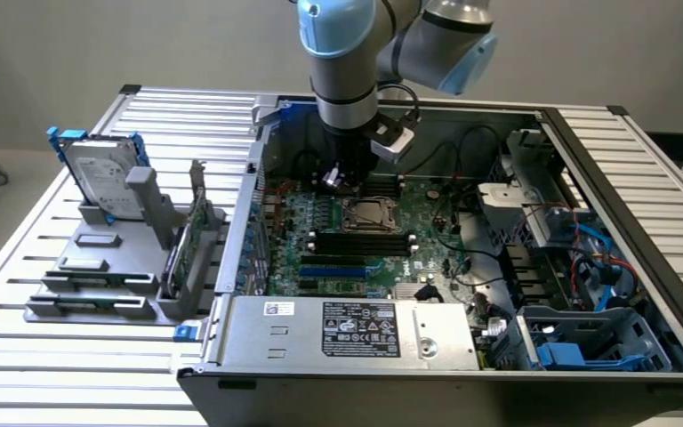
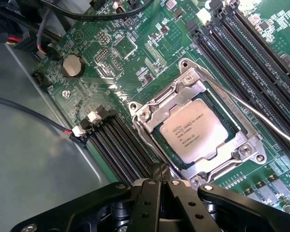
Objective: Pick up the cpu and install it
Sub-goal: 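Install the first cpu locking lever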
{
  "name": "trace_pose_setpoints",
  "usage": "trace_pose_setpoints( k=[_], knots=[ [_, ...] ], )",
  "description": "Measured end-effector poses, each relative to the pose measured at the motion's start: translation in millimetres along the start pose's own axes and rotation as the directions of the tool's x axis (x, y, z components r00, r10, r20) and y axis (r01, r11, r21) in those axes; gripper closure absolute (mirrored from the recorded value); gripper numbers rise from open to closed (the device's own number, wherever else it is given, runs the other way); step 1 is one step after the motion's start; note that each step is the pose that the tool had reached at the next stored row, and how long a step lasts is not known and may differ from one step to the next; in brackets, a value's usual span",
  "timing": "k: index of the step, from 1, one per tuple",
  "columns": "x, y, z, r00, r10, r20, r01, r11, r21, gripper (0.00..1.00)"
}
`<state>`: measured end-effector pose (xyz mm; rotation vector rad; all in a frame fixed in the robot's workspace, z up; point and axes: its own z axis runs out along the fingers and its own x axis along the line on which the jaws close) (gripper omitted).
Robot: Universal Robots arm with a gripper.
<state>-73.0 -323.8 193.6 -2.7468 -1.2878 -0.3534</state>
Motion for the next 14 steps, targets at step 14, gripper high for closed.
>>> trace_pose_setpoints(
  k=[14],
  knots=[
    [3.5, 4.7, 1.8, 1.0000, 0.000, 0.0006, 0.000, 1.0000, -0.0007, 0.89]
  ],
)
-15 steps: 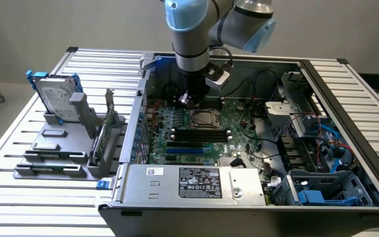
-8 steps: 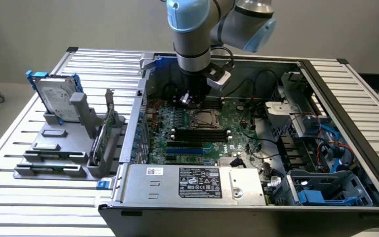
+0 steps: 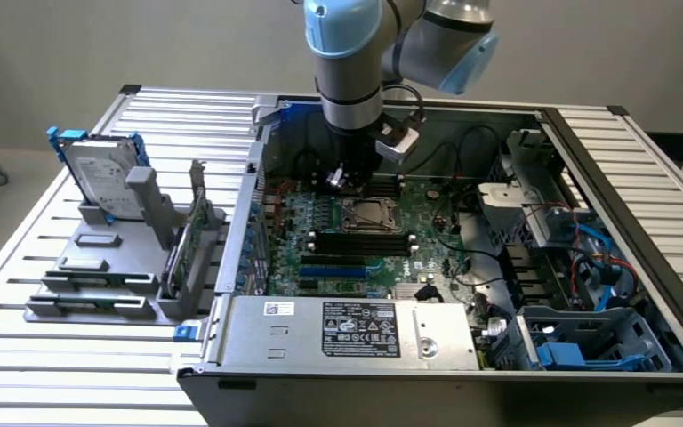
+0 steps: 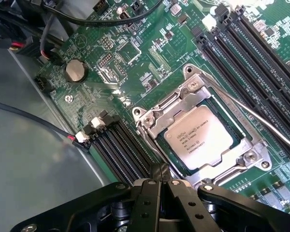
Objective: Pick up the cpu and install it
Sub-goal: 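Install the first cpu locking lever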
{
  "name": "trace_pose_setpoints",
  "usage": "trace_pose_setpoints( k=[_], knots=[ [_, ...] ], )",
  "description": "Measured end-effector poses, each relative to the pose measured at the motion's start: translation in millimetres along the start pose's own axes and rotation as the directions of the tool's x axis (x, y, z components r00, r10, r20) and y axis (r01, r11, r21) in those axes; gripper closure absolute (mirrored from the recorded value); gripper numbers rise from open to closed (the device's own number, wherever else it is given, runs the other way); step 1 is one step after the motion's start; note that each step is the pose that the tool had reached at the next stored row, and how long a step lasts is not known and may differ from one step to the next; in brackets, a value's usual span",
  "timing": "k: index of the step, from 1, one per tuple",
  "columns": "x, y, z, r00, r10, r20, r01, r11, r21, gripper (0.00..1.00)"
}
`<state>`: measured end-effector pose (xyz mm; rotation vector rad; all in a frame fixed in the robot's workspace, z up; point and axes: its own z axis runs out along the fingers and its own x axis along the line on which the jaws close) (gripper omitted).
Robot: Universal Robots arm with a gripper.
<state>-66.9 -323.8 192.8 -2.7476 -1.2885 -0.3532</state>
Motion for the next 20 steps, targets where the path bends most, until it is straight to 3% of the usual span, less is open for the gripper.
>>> trace_pose_setpoints(
  k=[20],
  knots=[
    [5.7, 7.3, 2.5, 1.0000, 0.000, 0.0009, 0.000, 1.0000, -0.0008, 0.89]
  ],
)
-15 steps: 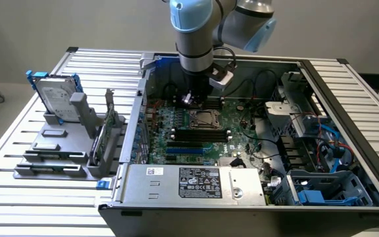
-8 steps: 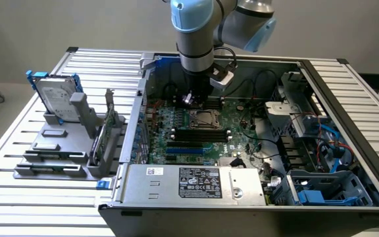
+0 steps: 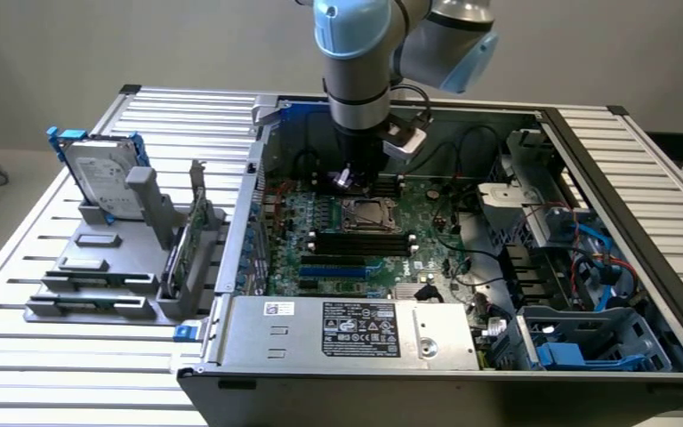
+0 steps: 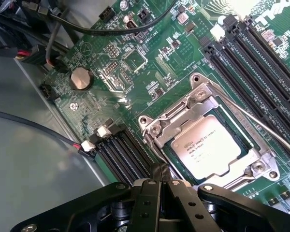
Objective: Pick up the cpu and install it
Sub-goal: 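Install the first cpu locking lever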
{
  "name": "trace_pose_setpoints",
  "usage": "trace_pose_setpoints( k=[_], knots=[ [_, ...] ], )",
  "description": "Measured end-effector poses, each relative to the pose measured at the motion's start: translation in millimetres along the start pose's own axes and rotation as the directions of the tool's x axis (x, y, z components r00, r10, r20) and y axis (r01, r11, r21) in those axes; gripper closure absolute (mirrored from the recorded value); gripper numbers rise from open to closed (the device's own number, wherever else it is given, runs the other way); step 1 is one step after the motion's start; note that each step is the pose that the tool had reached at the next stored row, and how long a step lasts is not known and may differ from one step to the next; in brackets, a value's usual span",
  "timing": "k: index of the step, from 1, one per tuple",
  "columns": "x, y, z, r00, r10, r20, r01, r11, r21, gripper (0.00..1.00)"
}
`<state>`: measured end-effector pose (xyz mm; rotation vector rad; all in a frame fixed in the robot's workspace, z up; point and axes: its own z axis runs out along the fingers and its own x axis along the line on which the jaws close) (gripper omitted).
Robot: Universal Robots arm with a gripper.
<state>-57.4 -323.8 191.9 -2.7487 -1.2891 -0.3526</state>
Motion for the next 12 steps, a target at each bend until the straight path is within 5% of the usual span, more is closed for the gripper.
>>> trace_pose_setpoints(
  k=[12],
  knots=[
    [3.2, 4.1, 1.2, 1.0000, 0.000, 0.0001, 0.000, 1.0000, -0.0001, 0.89]
  ],
)
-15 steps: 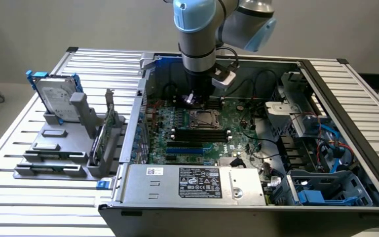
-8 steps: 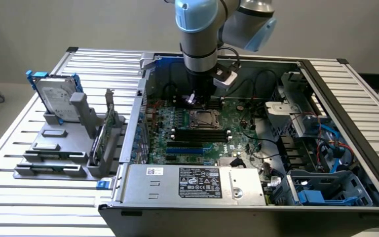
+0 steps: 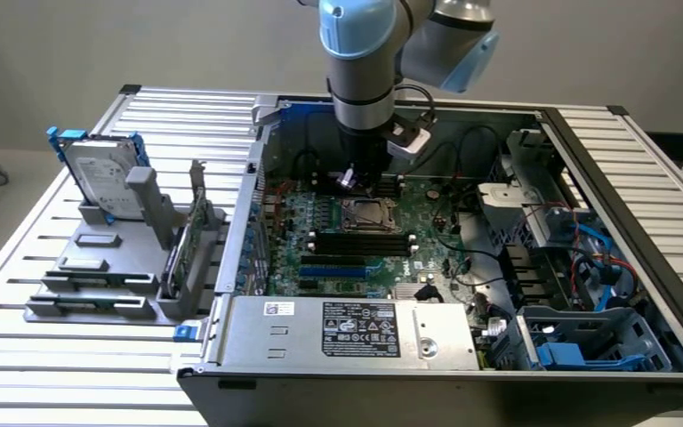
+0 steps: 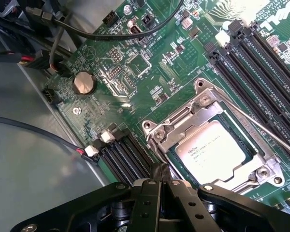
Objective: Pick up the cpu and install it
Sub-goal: 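Install the first cpu locking lever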
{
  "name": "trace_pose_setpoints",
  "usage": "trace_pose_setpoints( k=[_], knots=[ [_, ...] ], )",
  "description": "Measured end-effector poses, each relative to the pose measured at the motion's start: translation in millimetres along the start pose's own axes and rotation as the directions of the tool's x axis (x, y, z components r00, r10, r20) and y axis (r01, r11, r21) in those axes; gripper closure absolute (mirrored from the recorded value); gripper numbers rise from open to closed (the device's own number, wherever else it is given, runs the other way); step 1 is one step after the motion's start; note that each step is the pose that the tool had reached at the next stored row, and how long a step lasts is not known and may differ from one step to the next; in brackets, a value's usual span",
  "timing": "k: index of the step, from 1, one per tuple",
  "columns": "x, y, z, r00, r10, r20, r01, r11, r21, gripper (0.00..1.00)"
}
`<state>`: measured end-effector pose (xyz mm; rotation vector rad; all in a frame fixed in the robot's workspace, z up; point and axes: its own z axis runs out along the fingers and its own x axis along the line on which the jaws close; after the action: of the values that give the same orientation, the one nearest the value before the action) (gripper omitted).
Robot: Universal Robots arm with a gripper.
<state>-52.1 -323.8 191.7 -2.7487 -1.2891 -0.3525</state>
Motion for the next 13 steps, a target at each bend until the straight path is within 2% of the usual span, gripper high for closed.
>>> trace_pose_setpoints(
  k=[13],
  knots=[
    [0.3, 5.3, 0.4, 1.0000, 0.000, -0.0002, 0.000, 1.0000, 0.0000, 0.89]
  ],
)
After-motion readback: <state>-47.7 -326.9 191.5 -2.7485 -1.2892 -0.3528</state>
